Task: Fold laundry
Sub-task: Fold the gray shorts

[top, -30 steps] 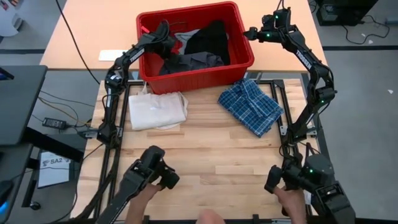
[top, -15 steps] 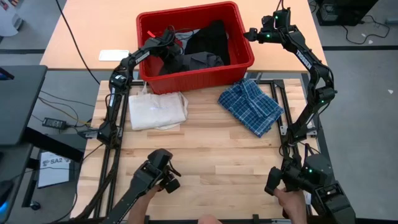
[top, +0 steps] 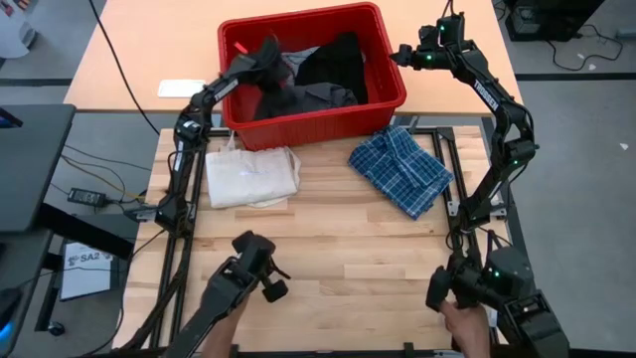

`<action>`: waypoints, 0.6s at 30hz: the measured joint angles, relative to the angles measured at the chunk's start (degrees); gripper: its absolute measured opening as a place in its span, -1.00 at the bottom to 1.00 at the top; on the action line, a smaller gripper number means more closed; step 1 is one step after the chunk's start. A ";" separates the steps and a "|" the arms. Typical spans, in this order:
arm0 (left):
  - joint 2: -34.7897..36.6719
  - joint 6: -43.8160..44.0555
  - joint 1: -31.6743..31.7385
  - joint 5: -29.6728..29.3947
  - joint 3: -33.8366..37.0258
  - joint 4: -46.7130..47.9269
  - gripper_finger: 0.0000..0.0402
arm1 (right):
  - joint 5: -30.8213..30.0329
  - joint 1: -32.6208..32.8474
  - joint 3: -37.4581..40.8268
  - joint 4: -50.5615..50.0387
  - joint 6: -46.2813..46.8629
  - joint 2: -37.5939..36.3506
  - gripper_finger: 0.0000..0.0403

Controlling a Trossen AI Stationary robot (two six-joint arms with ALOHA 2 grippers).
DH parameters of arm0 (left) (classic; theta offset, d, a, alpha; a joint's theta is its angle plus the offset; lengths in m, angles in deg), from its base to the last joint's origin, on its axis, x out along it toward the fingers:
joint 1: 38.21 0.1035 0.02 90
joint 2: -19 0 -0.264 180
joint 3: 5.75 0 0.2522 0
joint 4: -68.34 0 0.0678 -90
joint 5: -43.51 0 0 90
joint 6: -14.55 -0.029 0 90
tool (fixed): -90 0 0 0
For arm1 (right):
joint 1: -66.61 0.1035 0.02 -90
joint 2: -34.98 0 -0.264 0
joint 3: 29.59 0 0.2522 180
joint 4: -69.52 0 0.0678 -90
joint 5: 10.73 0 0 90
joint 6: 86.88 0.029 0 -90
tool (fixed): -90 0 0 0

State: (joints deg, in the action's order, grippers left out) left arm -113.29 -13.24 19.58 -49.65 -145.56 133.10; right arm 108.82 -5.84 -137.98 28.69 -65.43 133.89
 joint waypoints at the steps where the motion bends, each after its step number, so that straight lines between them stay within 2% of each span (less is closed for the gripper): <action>1: 0.85 0.25 -0.10 -0.03 -1.50 -0.01 -0.98 | 0.32 0.06 0.00 0.00 0.02 -0.17 -0.05; 5: 4.20 0.59 -0.80 0.15 -8.84 0.54 -0.99 | 2.01 0.31 0.02 -0.07 0.05 -1.27 -0.16; 8: 10.85 0.13 -2.18 0.91 -6.58 -5.13 -0.99 | 1.79 0.80 0.02 0.00 -0.44 -2.57 -0.19; 14: 21.35 -0.08 -5.07 0.83 -6.85 -12.18 -0.99 | 1.84 2.44 0.02 0.50 -2.92 -5.05 -0.19; 18: 26.21 0.08 -7.07 0.61 -6.85 -13.09 -0.99 | 5.24 4.29 0.02 0.47 -4.38 -5.98 -0.19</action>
State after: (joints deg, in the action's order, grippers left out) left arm -87.09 -13.16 12.51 -49.04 -152.41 120.01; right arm 114.05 -1.55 -137.96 29.15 -69.80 127.92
